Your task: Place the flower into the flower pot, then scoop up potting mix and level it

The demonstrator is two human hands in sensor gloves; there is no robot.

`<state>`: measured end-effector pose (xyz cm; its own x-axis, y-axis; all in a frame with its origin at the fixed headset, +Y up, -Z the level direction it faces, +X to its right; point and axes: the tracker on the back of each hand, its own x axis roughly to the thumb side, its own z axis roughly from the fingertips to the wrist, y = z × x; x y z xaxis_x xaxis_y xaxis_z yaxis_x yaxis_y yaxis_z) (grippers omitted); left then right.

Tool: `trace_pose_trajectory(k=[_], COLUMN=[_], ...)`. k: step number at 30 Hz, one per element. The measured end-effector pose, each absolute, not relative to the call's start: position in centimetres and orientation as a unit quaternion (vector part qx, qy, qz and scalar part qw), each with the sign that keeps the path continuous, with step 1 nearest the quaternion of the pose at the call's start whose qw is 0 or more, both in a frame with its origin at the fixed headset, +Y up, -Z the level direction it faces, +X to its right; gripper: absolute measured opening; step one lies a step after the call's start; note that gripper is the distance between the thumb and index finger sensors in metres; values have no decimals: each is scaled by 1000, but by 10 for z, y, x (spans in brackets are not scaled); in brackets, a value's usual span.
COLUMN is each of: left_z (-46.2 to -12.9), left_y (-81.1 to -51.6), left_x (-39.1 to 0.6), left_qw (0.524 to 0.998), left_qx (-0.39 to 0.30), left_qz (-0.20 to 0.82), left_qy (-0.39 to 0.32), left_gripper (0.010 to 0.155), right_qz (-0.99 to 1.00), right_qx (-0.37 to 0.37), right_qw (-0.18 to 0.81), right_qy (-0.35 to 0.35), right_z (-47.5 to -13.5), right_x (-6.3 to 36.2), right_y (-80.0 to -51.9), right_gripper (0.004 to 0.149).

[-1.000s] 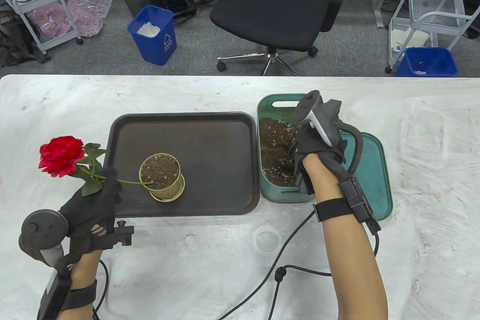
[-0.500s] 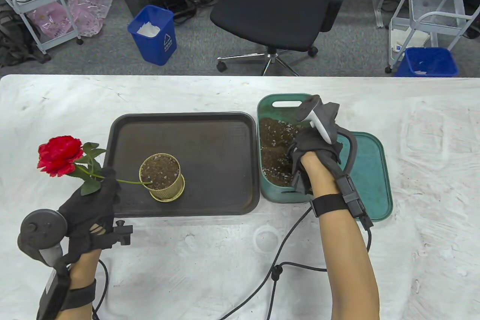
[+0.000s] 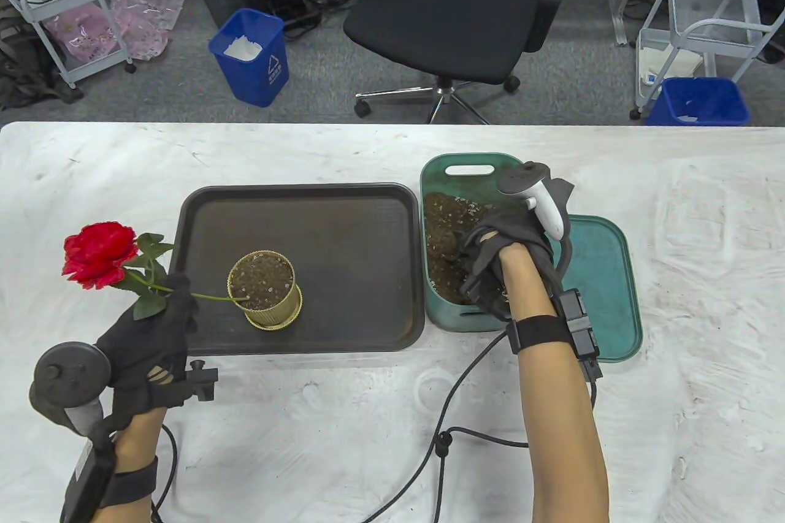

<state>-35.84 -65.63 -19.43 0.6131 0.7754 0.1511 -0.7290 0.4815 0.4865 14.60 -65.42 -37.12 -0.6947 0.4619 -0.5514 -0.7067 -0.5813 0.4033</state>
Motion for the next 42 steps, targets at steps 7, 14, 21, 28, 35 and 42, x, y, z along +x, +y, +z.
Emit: trace_pose_trajectory(k=[7, 14, 21, 28, 35, 42], left_z=[-195, -196, -197, -197, -197, -197], left_y=[-656, -658, -658, -658, -658, -658], left_x=[-358, -359, -359, -359, -359, -359], left_qw=[859, 855, 853, 852, 852, 852], left_qx=[259, 255, 252, 250, 251, 250], left_qz=[440, 449, 455, 459, 458, 458], left_qy=[42, 45, 43, 43, 41, 41], left_gripper=[41, 41, 41, 41, 41, 41], right_qz=[819, 778, 753, 743, 741, 747], right_qx=[-215, -231, -245, -235, -186, -93], right_qw=[438, 522, 576, 609, 631, 631], right_qy=[302, 262, 201, 145, 131, 184], right_z=[-356, -333, -312, -292, -279, -274], right_x=[159, 171, 180, 178, 152, 86], right_y=[-653, -649, -637, -624, -611, -606], right_gripper=[55, 54, 54, 54, 54, 54])
